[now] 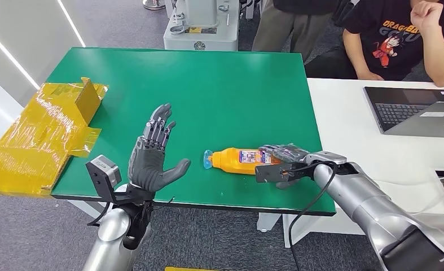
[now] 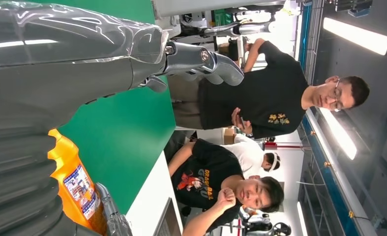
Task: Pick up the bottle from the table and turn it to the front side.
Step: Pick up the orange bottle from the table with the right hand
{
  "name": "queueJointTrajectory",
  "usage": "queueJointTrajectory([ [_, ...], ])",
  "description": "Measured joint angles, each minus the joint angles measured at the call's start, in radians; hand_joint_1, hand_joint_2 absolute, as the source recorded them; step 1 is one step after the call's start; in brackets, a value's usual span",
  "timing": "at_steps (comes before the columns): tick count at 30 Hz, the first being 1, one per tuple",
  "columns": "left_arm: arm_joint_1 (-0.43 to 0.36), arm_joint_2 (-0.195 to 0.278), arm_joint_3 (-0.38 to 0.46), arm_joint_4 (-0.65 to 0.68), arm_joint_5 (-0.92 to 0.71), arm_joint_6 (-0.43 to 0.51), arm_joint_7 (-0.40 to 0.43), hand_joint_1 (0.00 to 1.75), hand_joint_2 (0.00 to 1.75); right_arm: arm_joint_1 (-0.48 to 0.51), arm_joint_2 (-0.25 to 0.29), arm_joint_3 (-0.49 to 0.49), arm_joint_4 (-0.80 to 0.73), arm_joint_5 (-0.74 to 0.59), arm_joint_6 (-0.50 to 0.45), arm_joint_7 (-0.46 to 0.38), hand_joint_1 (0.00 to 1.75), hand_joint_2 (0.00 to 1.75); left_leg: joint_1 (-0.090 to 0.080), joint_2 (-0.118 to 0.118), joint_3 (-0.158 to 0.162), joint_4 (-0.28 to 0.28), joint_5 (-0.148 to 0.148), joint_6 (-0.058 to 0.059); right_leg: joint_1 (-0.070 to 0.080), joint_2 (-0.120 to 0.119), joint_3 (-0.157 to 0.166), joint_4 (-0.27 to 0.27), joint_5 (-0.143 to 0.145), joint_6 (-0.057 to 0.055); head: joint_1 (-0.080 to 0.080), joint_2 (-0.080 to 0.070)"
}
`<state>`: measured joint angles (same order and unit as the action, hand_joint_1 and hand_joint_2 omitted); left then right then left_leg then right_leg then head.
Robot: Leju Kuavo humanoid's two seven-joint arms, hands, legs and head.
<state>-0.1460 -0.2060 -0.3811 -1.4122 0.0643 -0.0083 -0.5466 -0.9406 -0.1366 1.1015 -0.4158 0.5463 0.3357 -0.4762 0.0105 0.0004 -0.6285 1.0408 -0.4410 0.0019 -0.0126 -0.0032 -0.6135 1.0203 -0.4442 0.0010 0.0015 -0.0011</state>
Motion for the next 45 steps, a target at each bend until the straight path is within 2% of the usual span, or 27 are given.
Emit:
queueJointTrajectory([
  [3, 0.000, 0.000, 0.000, 0.000, 0.001, 0.001, 0.000, 0.00, 1.75, -0.002, 0.000, 0.000, 0.000, 0.000, -0.004, -0.003, 1.74, 1.75, 0.000, 0.000, 0.000, 0.000, 0.000, 0.000, 0.000, 0.000, 0.000, 0.000, 0.000, 0.000, 0.000, 0.000],
  [30, 0.030, 0.024, 0.010, -0.016, 0.055, 0.060, -0.013, 0.00, 1.75, -0.007, 0.003, 0.001, -0.002, -0.020, -0.061, -0.030, 1.74, 1.75, 0.000, 0.000, -0.001, 0.000, 0.000, 0.000, 0.000, 0.000, 0.000, 0.000, 0.000, 0.000, 0.000, 0.000],
  [34, 0.039, 0.024, 0.014, -0.030, 0.058, 0.072, -0.018, 0.00, 1.75, -0.007, 0.012, 0.002, -0.002, -0.011, -0.044, -0.023, 0.00, 1.75, 0.000, 0.000, 0.000, 0.000, 0.000, 0.000, 0.000, 0.000, 0.000, 0.000, 0.000, 0.000, 0.000, 0.000],
  [45, 0.061, 0.027, 0.026, -0.055, 0.062, 0.092, -0.022, 0.00, 1.75, 0.012, 0.041, 0.018, 0.007, -0.004, -0.026, -0.009, 0.00, 1.75, 0.000, 0.000, 0.000, 0.000, 0.000, 0.000, 0.000, -0.001, 0.000, 0.000, 0.000, 0.000, 0.000, 0.000],
])
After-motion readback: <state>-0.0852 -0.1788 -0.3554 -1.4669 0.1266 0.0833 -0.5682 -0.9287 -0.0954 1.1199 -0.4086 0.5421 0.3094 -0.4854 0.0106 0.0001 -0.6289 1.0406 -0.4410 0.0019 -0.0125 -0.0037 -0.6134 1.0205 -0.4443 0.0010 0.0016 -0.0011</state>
